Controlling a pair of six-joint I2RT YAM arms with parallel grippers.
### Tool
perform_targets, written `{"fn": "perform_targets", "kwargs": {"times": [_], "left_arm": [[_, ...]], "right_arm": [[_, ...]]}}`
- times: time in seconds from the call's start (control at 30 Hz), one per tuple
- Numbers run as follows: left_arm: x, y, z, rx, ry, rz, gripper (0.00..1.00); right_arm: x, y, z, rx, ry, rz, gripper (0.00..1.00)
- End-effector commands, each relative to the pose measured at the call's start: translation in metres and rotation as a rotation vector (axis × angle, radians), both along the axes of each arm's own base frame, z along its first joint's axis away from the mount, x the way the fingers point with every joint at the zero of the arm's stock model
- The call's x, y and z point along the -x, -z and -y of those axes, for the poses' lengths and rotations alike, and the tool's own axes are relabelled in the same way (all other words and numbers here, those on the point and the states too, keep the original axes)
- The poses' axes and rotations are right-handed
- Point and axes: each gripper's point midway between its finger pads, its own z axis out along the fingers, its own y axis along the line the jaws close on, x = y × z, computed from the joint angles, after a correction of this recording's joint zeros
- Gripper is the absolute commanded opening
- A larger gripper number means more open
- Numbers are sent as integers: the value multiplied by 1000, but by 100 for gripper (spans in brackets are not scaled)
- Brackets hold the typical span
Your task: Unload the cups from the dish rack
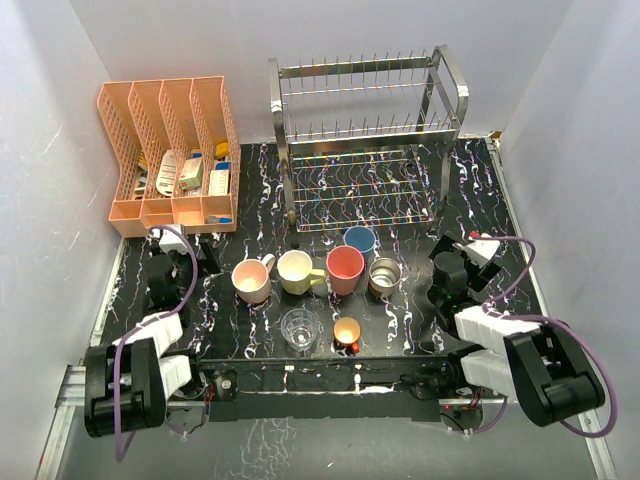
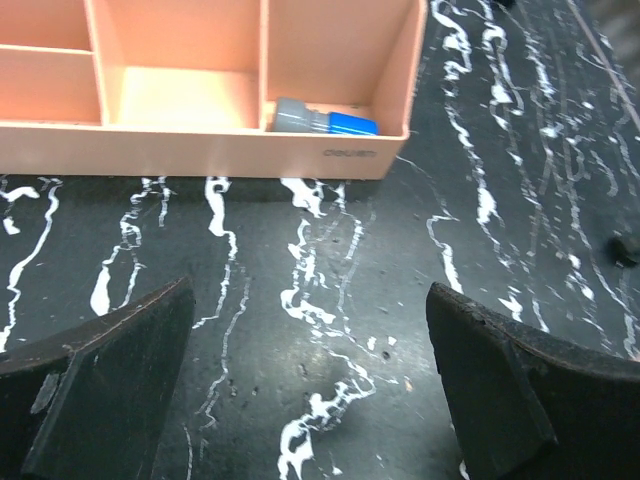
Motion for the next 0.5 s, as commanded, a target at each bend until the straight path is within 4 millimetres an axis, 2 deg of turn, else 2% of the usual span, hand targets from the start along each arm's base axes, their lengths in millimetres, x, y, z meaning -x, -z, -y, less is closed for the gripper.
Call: {"fn": "perform_targets", "kwargs": {"times": [0.0,0.07,0.1,0.13,0.27,0.47], "left_arm": [[-14,-16,-23,-33,-123,141,97],[-15,-12,-26,-56,-132,159,97],[-16,-12,-27,-65,-132,178,97],[-18,-11,-29,-68,-141,187,97],[-25,1,-35,-38,-184,155,97],[-28,17,-31,-30,-160,153,97]], "right_arm": [[-20,-16,-9,45,-102,69,98],[-42,-17,-42,153,-391,26,98],[-48,-21,-56,184,-485,35,98],[-49,-24,-58,185,-496,56,98],[-47,-27,-36,156,-384,98,98],[-44,-30,-32,106,-396,180,98]]}}
